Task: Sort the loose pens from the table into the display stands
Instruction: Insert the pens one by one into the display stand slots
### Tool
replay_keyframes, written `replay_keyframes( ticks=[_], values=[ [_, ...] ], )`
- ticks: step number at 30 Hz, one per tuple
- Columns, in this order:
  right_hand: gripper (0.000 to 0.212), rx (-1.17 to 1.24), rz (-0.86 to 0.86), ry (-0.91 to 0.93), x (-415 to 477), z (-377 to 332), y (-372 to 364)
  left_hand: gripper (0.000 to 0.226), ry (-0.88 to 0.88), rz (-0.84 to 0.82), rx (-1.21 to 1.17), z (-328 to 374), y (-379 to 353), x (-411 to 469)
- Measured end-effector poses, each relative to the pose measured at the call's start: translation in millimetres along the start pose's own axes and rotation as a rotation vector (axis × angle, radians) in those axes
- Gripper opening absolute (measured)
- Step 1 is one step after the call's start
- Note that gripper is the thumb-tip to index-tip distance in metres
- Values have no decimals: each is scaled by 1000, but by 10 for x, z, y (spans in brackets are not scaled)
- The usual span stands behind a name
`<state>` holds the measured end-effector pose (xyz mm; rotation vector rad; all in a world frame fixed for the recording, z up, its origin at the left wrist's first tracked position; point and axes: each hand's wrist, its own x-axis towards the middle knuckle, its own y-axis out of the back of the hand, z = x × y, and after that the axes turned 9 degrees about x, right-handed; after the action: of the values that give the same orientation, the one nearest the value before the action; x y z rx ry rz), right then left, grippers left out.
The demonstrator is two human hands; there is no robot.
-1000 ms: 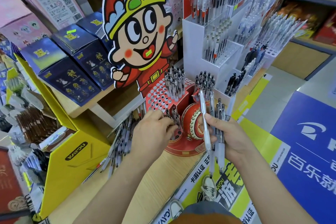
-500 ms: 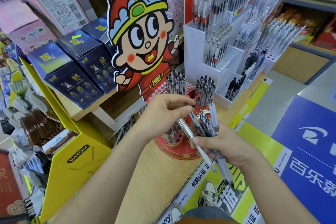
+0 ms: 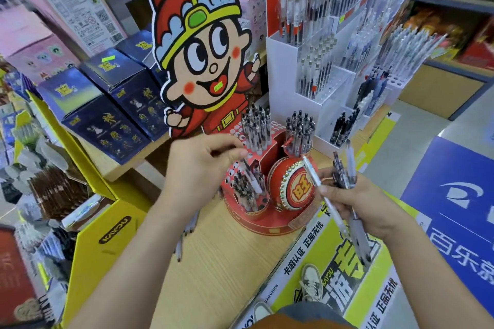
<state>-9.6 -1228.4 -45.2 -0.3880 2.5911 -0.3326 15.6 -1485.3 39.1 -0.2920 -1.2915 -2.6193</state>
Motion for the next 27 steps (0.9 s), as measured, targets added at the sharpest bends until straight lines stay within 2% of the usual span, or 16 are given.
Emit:
replay_keyframes(
  ticks=[2, 5, 10, 14, 21, 25, 27],
  values=[
    [37, 54, 19, 32, 22, -12, -9, 9, -92, -11, 119, -83, -146, -71],
    [45, 77, 39, 57, 36, 3, -19, 16, -186, -59, 177, -171, -329, -139],
    [30, 109, 36, 43, 57, 59, -12, 19, -238, -113, 222, -284, -491, -189],
    [37, 146, 34, 51, 59, 59, -7, 18, -230, -136, 242, -318, -549, -186],
    [28, 310, 20, 124, 82, 89, -72, 15, -232, -246, 260, -333, -626, -182],
    [66, 470, -27, 130, 138, 170, -100, 33, -372, -278, 378, -469, -724, -197],
    [82, 520, -52, 102, 163, 201, -121, 27, -404, -231, 411, -453, -738, -211]
  ],
)
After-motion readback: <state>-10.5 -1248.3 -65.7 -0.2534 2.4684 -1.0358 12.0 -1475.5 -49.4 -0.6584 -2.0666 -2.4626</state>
